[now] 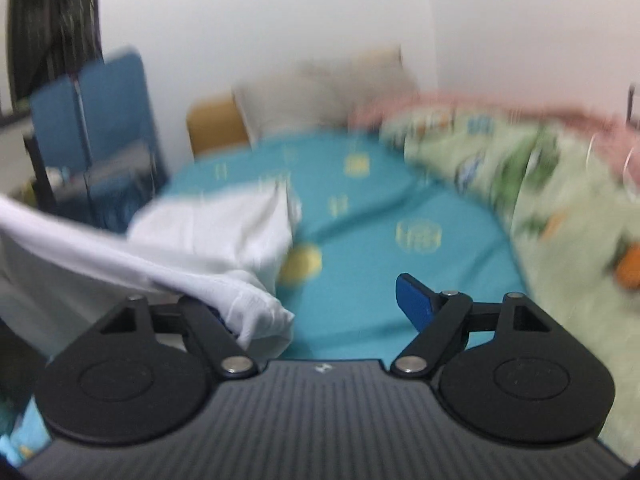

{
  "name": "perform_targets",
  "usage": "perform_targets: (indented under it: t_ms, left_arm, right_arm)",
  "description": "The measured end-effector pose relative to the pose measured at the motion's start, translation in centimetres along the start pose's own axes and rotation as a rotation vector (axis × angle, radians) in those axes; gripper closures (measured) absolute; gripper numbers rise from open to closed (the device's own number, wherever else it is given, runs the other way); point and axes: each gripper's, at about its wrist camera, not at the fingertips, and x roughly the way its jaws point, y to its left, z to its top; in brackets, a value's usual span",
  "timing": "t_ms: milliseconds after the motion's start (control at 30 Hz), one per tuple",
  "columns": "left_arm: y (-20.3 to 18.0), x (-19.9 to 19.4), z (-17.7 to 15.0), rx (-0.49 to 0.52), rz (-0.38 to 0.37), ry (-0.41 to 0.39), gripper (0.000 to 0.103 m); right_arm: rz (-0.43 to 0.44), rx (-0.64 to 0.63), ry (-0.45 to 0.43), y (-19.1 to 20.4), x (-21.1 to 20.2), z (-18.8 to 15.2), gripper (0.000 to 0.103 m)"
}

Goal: Fold clothes

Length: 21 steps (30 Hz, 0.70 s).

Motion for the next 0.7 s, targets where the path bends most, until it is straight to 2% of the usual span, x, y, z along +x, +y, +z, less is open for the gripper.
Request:
perform_targets:
  t_ms: [67, 200, 300, 367, 433, 467, 533, 633, 700]
  left_arm:
    - [0.5, 1.3, -0.1, 0.016, 0.07, 0.06, 0.097]
    - [1.8, 4.3, -1.5, 0.066, 0.216, 0.217, 0.095]
    - [2.9, 6.4, -2.6, 0.09, 0.293, 0.309, 0.091]
    - [3.4, 6.8, -3.0, 0.108, 0.321, 0.327, 0.082]
    - [3.1, 6.8, -3.2, 0.143, 0.34, 0.322, 0.061]
    - [2.5, 6.5, -3.2, 0.172, 0.347, 0.313, 0.057]
    - [1.0, 6.0, -3.6, 0.268, 0.373, 0.296, 0.041]
    - [-1.6, 5.4, -5.0, 0.47, 0.393, 0.264, 0.023]
    - [-3.2, 5.5, -6.4, 0.591, 0.378, 0.268, 0.021]
  right_arm:
    - [0.045, 0.02, -0.037, -0.4, -0.4, 0.5, 0.023]
    - [0.134, 0.094, 0.04, -1.0, 2.4, 0.7, 0.025]
    - [0.129, 0.069, 0.11, -0.3, 4.7, 0.2, 0.025]
    - [0.141, 0.049, 0.133, -0.1, 5.6, -0.1, 0.025]
    - [0.148, 0.042, 0.153, -0.1, 6.2, -0.3, 0.025]
    - [0.15, 0.047, 0.159, -0.1, 6.1, -0.4, 0.025]
    - [0.153, 0.057, 0.169, -0.2, 6.1, -0.7, 0.025]
    - [0.166, 0.078, 0.169, -0.4, 5.9, -0.6, 0.025]
    - [0.174, 0.092, 0.168, -0.5, 5.8, -0.6, 0.025]
